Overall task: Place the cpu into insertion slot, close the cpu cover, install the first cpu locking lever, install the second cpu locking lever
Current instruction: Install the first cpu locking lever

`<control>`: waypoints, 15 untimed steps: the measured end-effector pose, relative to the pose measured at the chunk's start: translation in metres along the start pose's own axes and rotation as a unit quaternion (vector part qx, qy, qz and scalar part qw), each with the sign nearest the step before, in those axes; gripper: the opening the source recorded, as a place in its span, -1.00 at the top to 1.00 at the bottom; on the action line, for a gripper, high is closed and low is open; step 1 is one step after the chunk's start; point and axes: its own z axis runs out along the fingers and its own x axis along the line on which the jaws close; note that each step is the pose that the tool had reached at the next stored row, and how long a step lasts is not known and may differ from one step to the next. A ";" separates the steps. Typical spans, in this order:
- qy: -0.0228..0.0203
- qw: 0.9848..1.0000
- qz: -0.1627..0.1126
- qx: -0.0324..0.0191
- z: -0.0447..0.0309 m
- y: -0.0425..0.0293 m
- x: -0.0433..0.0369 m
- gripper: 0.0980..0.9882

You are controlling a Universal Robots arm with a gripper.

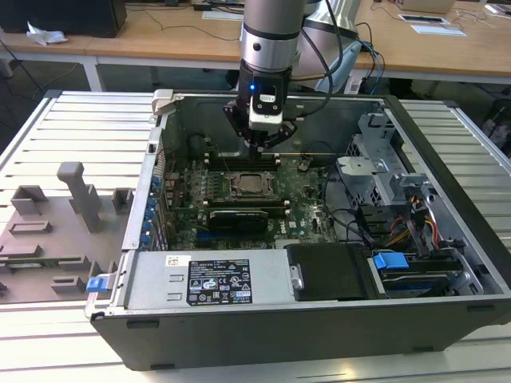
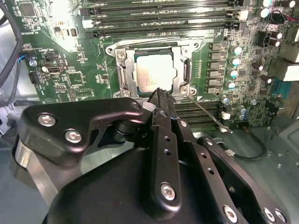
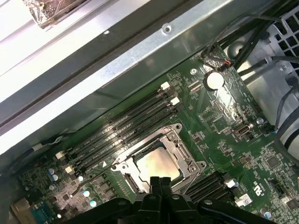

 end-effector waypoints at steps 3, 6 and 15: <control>0.000 1.000 -0.009 0.000 0.0000 0.0000 0.0000 0.98; -0.001 1.000 -0.026 0.001 0.0000 0.0000 0.0000 0.98; -0.001 0.999 -0.054 0.001 0.0000 0.0000 0.0000 0.98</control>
